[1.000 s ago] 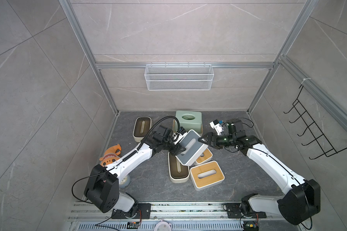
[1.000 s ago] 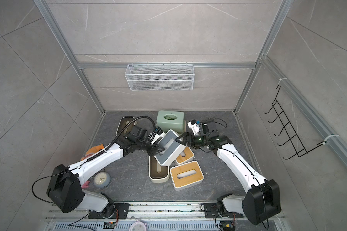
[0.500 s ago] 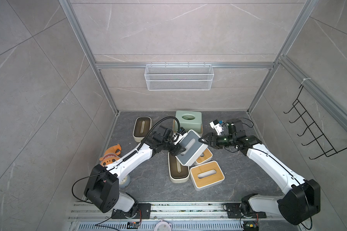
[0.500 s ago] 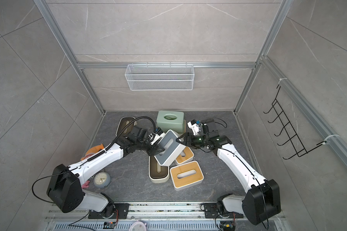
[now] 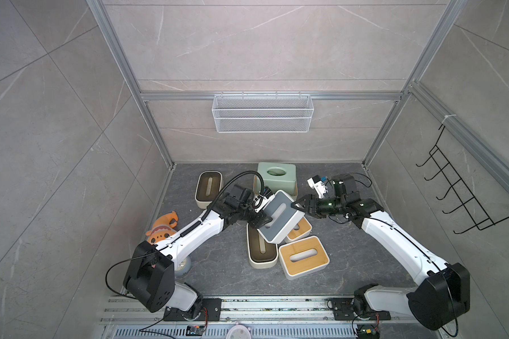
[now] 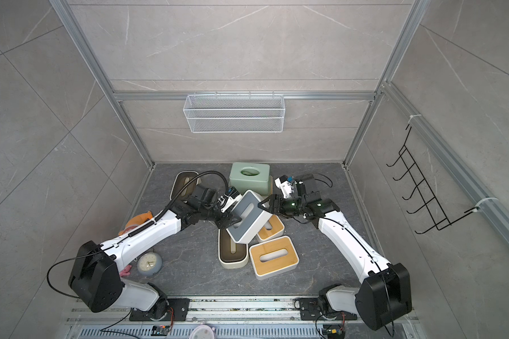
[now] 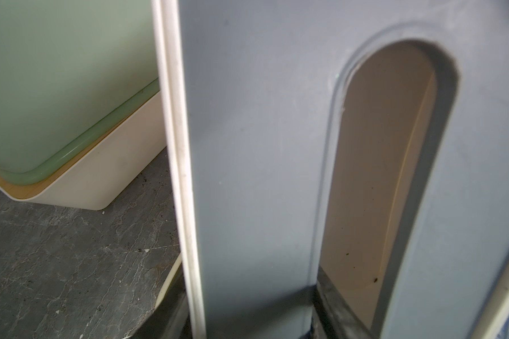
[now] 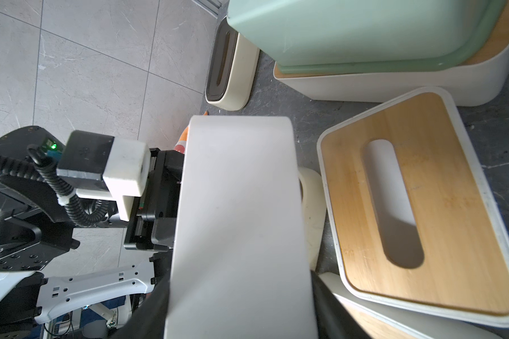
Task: Stack the tissue boxes
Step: Place the tissue box at the tissue box.
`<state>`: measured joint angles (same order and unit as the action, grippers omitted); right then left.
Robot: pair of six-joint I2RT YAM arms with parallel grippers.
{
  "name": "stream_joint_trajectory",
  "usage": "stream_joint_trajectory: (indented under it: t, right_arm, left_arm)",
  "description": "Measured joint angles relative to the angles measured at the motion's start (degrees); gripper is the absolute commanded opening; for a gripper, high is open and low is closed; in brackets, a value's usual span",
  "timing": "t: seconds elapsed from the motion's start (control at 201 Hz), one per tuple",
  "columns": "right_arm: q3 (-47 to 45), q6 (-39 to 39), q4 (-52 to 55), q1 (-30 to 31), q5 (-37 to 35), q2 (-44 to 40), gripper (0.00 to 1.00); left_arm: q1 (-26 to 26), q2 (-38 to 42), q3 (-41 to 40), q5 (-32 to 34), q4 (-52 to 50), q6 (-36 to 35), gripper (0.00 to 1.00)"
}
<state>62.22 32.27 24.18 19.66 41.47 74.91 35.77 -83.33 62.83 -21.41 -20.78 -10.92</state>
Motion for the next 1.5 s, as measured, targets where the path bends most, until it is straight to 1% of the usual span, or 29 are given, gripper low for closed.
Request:
stream_joint_trajectory:
  t: [0.09,0.169,0.189,0.209,0.219,0.224,0.234,0.249,0.489,0.598,0.753,0.847,0.912,0.997,1.112,1.201,1.286,1.421,1.501]
  right_arm:
    - [0.0,0.0,-0.4,0.0,-0.1,0.0,0.41]
    - [0.0,0.0,-0.6,0.0,0.0,0.0,0.41]
    - [0.0,0.1,-0.7,0.0,0.0,-0.1,0.41]
    - [0.0,0.1,-0.8,0.1,0.1,-0.2,0.41]
    - [0.0,0.1,-0.8,0.1,0.2,-0.2,0.41]
    - [0.0,0.1,-0.9,0.1,0.3,-0.2,0.41]
    - [0.0,0.2,-0.8,0.1,0.3,-0.3,0.41]
    - [0.0,0.1,-0.8,0.3,0.3,-0.3,0.41]
    - [0.0,0.2,-0.6,1.2,0.4,-0.4,0.40]
    - [0.0,0.2,-0.3,1.2,0.3,-0.4,0.40]
    - [0.0,1.3,-0.5,1.2,0.3,-0.4,0.40]
    - [0.2,3.2,-1.4,1.3,-0.1,-0.7,0.40]
    - [1.2,4.6,-1.9,1.3,-0.9,-0.8,0.40]
    - [3.4,6.6,-3.5,1.3,-2.3,-0.8,0.40]
    - [6.6,10.5,-7.9,1.3,-4.6,-0.8,0.40]
    - [8.8,13.7,-11.9,1.3,-6.7,-0.2,0.40]
    - [10.1,16.9,-16.1,1.3,-8.5,1.1,0.40]
    - [11.0,21.8,-22.0,1.2,-11.5,4.5,0.41]
    - [11.1,24.5,-24.7,0.7,-12.6,6.6,0.41]
  left_arm:
    - [0.1,0.1,0.3,0.3,-0.3,0.7,0.47]
    - [0.3,0.7,0.3,0.4,-0.7,1.7,0.54]
    - [0.3,1.0,0.3,0.5,-0.9,1.9,0.58]
    - [0.3,1.2,0.3,0.8,-0.9,2.4,0.70]
    - [0.3,1.3,0.3,0.9,-0.9,2.4,0.87]
    - [0.3,1.4,0.3,1.0,-0.8,2.4,0.93]
    - [0.3,1.5,0.3,1.2,-0.7,2.9,0.98]
    - [0.4,1.6,0.4,1.4,-0.6,3.6,1.00]
    - [0.6,5.6,4.3,3.7,0.2,7.9,1.00]
    - [0.6,8.2,5.3,7.2,-0.1,10.3,1.00]
    - [0.6,13.1,6.1,14.0,-1.0,15.1,1.00]
    - [0.6,17.8,5.6,18.3,-1.7,17.3,1.00]
    - [0.6,22.4,4.1,21.8,-1.8,18.8,1.00]
    - [0.6,29.8,0.0,27.6,-1.9,20.9,1.00]
    - [0.4,38.2,-6.0,32.4,-1.9,22.7,1.00]
    - [0.2,42.3,-9.2,33.4,-1.9,23.0,1.00]
    - [0.2,44.0,-11.0,33.2,-2.0,23.0,1.00]
    - [0.2,44.2,-12.9,32.8,-2.0,22.9,1.00]
    - [0.2,43.0,-13.5,32.2,-2.3,23.0,1.00]
